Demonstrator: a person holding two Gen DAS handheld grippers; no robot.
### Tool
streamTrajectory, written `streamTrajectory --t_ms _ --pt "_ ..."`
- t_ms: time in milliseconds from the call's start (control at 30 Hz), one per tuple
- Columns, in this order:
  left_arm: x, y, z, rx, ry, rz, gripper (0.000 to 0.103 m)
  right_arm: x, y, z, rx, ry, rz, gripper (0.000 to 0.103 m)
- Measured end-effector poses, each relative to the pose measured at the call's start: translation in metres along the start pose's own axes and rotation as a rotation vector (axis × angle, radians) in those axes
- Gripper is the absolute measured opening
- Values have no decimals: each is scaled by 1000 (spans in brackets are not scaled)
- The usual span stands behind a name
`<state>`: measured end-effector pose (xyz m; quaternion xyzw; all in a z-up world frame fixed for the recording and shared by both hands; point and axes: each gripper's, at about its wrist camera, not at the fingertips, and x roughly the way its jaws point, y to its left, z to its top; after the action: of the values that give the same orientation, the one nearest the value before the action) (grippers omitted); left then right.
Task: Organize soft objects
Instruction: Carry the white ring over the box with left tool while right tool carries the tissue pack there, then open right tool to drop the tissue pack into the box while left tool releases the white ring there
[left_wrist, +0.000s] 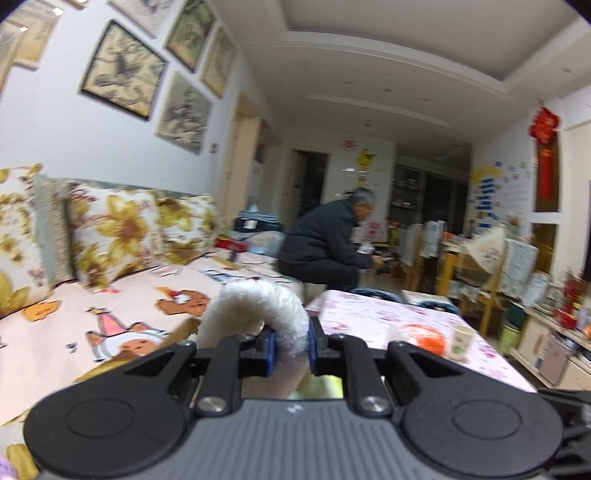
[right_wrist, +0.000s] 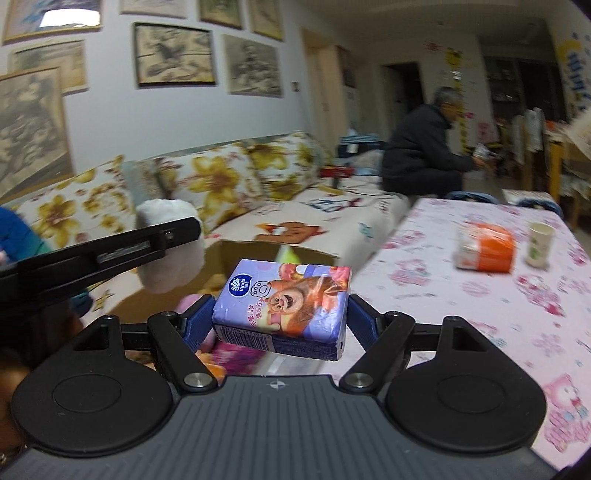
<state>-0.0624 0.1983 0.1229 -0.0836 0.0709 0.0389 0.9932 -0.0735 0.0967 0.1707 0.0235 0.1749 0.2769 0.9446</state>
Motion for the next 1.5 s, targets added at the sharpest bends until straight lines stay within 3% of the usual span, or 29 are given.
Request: streamTrajectory --t_ms 200,433,633,767,1067,1167,1233,1333,1500 --pt "12 26 3 -50 18 76 14 15 19 7 -63 10 77 96" --pt "26 34 -2 -40 62 72 14 29 18 -2 -45 60 153 96" --pt "31 44 -3 -39 68 59 14 37 -3 -15 176 73 294 96" --pt "37 45 -5 -32 88 57 14 45 -10 -29 253 84 410 98" --pt "44 36 -10 3 136 39 17 23 -2 -26 189 34 410 103" --pt "43 36 -10 12 135 35 27 14 -7 -25 200 15 372 103" --pt "43 36 -9 15 130 34 48 9 -9 -21 199 4 339 103" --pt "43 33 -8 17 130 8 64 3 -9 -15 194 -14 280 103" --pt "37 26 -7 40 104 -32 79 -1 -2 -8 172 -27 202 103"
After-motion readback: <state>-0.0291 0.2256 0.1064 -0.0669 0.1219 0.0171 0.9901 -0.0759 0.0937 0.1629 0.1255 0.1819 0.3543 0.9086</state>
